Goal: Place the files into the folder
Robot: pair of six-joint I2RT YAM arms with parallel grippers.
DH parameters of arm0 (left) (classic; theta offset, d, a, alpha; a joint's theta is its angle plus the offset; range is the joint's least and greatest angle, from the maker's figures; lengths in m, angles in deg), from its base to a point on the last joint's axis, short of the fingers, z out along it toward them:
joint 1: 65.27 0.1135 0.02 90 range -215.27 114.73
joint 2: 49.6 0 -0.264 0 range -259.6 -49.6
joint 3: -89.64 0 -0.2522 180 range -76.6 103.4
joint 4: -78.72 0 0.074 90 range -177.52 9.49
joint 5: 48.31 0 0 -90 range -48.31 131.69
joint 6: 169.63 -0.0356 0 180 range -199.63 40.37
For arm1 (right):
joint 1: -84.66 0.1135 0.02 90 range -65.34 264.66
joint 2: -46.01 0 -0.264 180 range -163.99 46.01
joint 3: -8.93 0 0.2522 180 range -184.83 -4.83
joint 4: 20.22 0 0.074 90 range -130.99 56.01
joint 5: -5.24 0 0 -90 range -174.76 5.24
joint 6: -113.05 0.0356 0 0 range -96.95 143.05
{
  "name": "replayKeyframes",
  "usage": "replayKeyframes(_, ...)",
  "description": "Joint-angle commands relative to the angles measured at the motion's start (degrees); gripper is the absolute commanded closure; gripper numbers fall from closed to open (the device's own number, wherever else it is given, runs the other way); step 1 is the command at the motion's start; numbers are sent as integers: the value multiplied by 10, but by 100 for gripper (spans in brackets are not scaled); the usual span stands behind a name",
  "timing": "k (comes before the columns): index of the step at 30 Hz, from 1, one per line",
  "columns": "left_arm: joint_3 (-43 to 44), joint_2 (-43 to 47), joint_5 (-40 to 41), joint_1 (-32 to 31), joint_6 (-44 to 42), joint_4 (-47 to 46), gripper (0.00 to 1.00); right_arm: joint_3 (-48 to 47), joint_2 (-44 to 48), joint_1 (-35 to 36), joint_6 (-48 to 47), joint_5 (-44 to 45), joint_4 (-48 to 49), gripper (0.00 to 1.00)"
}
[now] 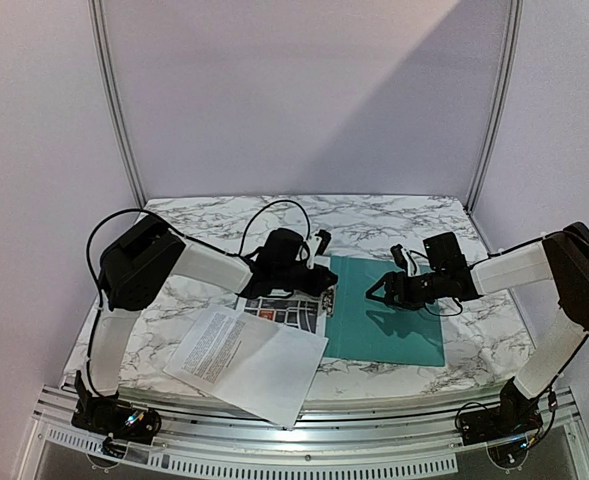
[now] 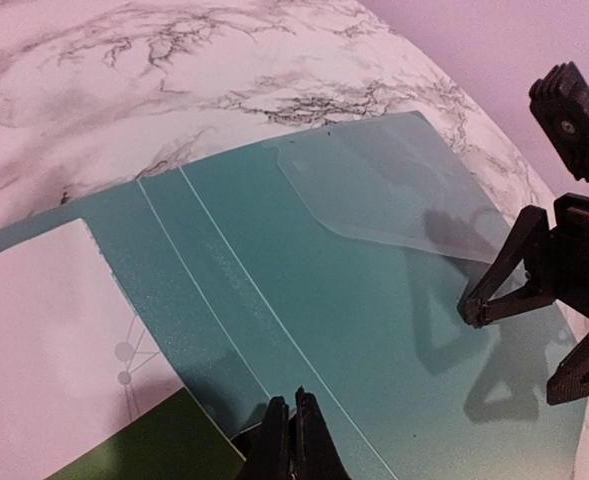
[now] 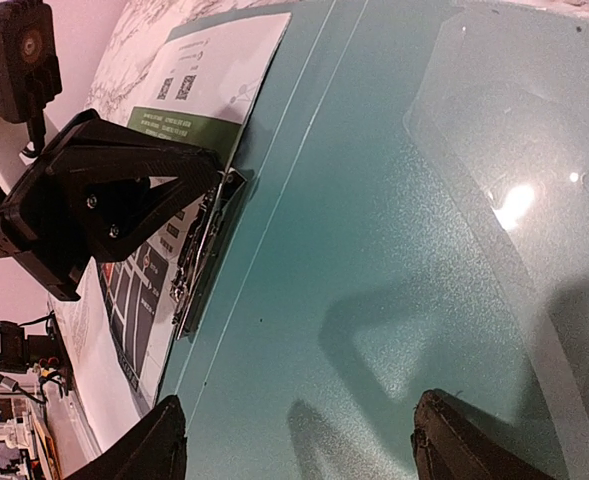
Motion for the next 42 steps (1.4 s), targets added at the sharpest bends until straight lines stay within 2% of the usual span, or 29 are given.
replayKeyframes(1, -47, -105, 49, 4, -26, 250, 100, 4, 5, 4, 5, 2, -7, 22)
replayKeyframes(7, -51, -106, 67, -1, -18, 259, 100, 7, 8, 4, 6, 2, -4, 22)
replayKeyframes(19, -96, -91, 56, 9, -3, 214, 100, 4, -1, 7, 8, 7, -7, 22)
replayKeyframes(31, -89, -106, 72, 9, -11, 224, 100, -4, -8, 13, 9, 11, -10, 22)
replayKeyframes(42, -87, -70, 5, -4, -1, 181, 100, -7, -8, 17, 11, 12, -10, 22)
